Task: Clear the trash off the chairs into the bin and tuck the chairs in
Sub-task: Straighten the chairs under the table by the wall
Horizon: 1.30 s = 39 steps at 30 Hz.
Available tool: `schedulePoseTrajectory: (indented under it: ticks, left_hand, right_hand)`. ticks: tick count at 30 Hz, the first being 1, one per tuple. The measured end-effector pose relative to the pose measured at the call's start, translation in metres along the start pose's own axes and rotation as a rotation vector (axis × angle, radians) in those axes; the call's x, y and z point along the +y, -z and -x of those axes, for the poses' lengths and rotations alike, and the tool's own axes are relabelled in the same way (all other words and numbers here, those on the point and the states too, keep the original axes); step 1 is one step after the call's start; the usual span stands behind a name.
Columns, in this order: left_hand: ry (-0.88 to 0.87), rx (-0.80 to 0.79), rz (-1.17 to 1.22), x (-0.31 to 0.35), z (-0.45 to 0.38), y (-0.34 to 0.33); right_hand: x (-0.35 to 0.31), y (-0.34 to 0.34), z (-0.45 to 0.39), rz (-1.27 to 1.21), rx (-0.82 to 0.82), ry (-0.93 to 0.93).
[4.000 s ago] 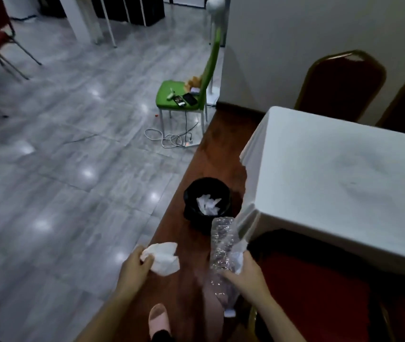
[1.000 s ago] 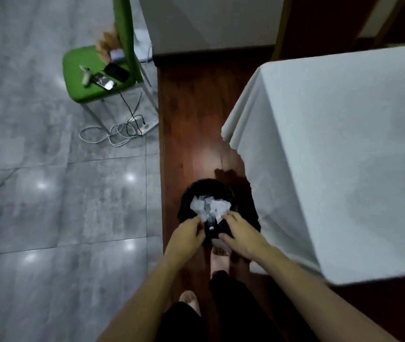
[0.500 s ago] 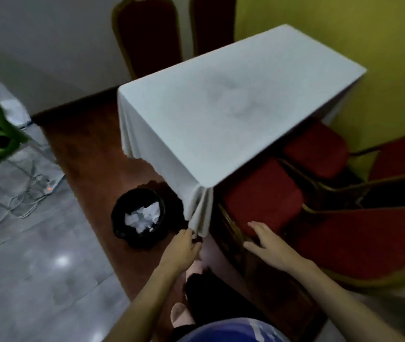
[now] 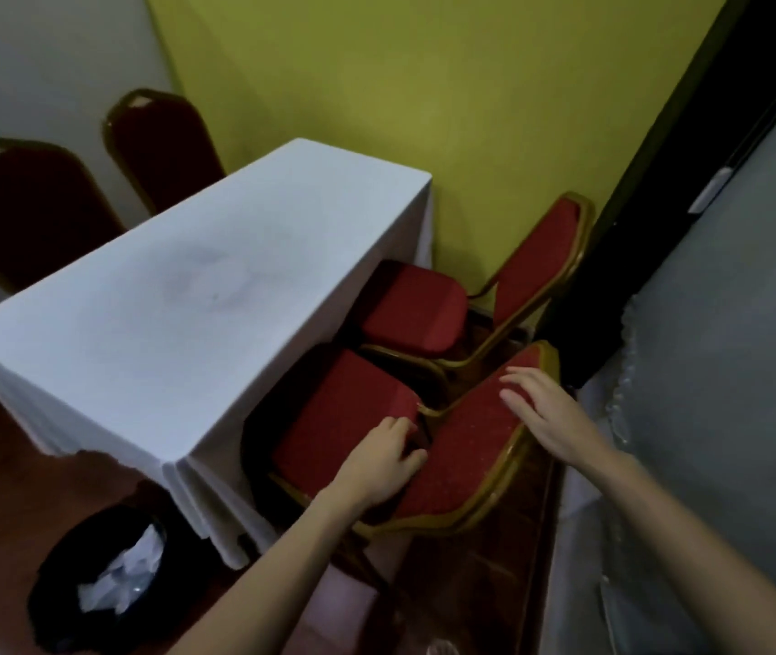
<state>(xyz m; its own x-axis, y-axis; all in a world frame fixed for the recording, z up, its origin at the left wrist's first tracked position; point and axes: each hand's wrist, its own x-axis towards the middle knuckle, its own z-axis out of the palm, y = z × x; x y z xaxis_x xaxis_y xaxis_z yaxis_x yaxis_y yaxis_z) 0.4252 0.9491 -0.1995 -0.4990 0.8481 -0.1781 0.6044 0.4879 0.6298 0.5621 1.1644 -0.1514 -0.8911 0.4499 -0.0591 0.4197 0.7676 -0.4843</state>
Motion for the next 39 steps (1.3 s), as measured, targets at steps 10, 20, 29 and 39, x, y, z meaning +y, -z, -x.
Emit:
schedulePoseTrajectory:
  ticks: [10, 20, 29, 39]
  left_hand:
    - [0.064, -0.176, 0.132, 0.114, -0.080, -0.070]
    - [0.279, -0.068, 0.438, 0.087, -0.061, -0.108]
    - [0.319, -0.008, 0.507, 0.079, -0.057, -0.116]
    - [0.358, 0.075, 0.502, 0.066, -0.097, -0.082]
  right_hand:
    - [0.129, 0.038, -0.035, 0.303, -0.123, 0.264]
    - [0.144, 0.019, -0.115, 0.452, -0.367, 0.423]
    - [0.155, 0.025, -0.158, 0.432, -0.515, 0.601]
    - [0.127, 0.027, -0.225, 0.554, -0.435, 0.655]
